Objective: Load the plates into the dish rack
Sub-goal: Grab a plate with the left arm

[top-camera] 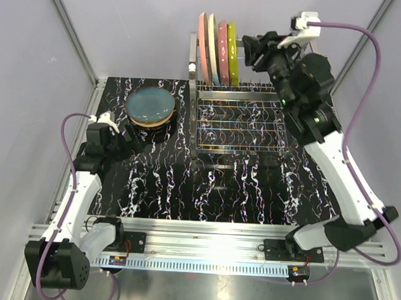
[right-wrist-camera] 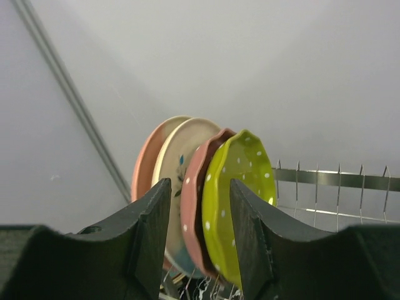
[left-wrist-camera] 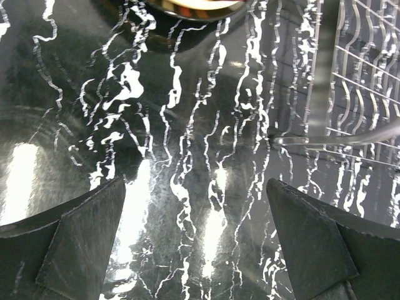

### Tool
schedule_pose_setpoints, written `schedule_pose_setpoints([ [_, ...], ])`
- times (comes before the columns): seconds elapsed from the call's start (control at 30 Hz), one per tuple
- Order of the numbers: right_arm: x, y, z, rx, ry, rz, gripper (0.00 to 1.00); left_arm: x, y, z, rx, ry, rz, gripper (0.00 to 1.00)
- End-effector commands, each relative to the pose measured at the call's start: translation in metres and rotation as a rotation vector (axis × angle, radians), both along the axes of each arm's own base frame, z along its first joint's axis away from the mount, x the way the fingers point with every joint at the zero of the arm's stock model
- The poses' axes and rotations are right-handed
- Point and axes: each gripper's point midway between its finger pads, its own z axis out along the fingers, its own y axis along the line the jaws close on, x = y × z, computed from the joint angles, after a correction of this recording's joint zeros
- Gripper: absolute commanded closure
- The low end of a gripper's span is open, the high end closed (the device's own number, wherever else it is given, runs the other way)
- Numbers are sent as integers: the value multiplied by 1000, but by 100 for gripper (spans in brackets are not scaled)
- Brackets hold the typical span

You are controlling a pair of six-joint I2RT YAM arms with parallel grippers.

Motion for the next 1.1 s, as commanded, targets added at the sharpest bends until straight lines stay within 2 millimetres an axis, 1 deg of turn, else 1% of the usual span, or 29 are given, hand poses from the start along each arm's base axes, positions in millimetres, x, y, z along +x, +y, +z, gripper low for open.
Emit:
schedule_pose_setpoints([
  [0.0, -45, -7, 18, 12, -77, 84, 51, 9, 13, 15, 48, -52, 52, 1],
  [0.07, -58, -10, 11, -13, -84, 99, 54, 9, 20, 13, 66, -45, 89, 1],
  [0.1, -75, -20, 18, -7, -114, 103, 54, 9, 21, 13, 70, -40, 94, 1],
  [0.13, -78, -17, 0, -31, -90, 122, 54, 9, 23, 13, 77, -39, 99, 1],
  [0.2, -96, -24, -10, -47, -94, 139, 57, 10, 26, 12, 83, -30, 121, 1],
  [0.27, -110, -23, -18, -65, -89, 185, 60, 12, 27, 11, 81, -14, 130, 1],
  [0.3, -123, -24, -23, -73, -93, 218, 63, 15, 27, 15, 75, -13, 132, 1],
  [0.33, -128, -24, -28, -76, -86, 231, 65, 16, 24, 16, 57, -7, 130, 1],
  [0.37, -136, -18, -35, -81, -77, 276, 66, 18, 24, 17, 50, -2, 131, 1],
  [0.4, -146, -12, -49, -100, -68, 327, 69, 23, 23, 22, 40, -5, 132, 1],
  [0.43, -151, -9, -58, -109, -59, 352, 70, 26, 22, 25, 24, -7, 132, 1],
  [0.47, -163, -6, -63, -118, -61, 382, 71, 29, 21, 29, 17, -12, 133, 1],
  [0.5, -165, -1, -83, -140, -28, 403, 71, 35, 24, 27, 13, 1, 145, 1],
  [0.53, -169, 2, -91, -154, -24, 419, 71, 40, 25, 37, 1, -15, 153, 1],
  [0.57, -178, 0, -94, -161, -33, 427, 71, 44, 25, 38, -5, -13, 157, 1],
  [0.6, -186, 11, -111, -181, -10, 467, 71, 47, 28, 40, -13, -10, 167, 1],
  [0.63, -189, 9, -116, -180, -4, 456, 71, 55, 29, 47, -22, -21, 175, 1],
  [0.67, -197, 8, -118, -179, -7, 471, 71, 59, 30, 48, -28, -21, 178, 1],
  [0.7, -203, 14, -133, -191, 18, 499, 71, 63, 32, 46, -33, -9, 188, 1],
  [0.77, -212, 17, -143, -178, 42, 532, 71, 73, 36, 52, -48, -23, 212, 1],
  [0.8, -216, 23, -159, -188, 73, 558, 71, 79, 38, 49, -53, -19, 222, 1],
  [0.83, -219, 26, -167, -189, 90, 573, 71, 83, 39, 48, -63, -19, 230, 1],
  [0.87, -221, 30, -184, -196, 125, 588, 71, 87, 41, 49, -63, -23, 236, 1],
  [0.9, -223, 32, -193, -199, 144, 595, 71, 93, 42, 44, -66, -12, 238, 1],
  [0.93, -229, 38, -201, -203, 158, 620, 71, 97, 41, 42, -69, -12, 227, 3],
  [0.97, -233, 44, -219, -215, 184, 640, 72, 101, 44, 41, -70, -10, 234, 4],
  [1.0, -231, 44, -227, -217, 201, 620, 72, 108, 45, 39, -70, -7, 236, 5],
  [1.03, -241, 52, -232, -218, 200, 652, 72, 112, 46, 38, -75, -7, 233, 7],
  [1.07, -242, 57, -251, -250, 228, 651, 72, 115, 48, 37, -75, -4, 237, 8],
])
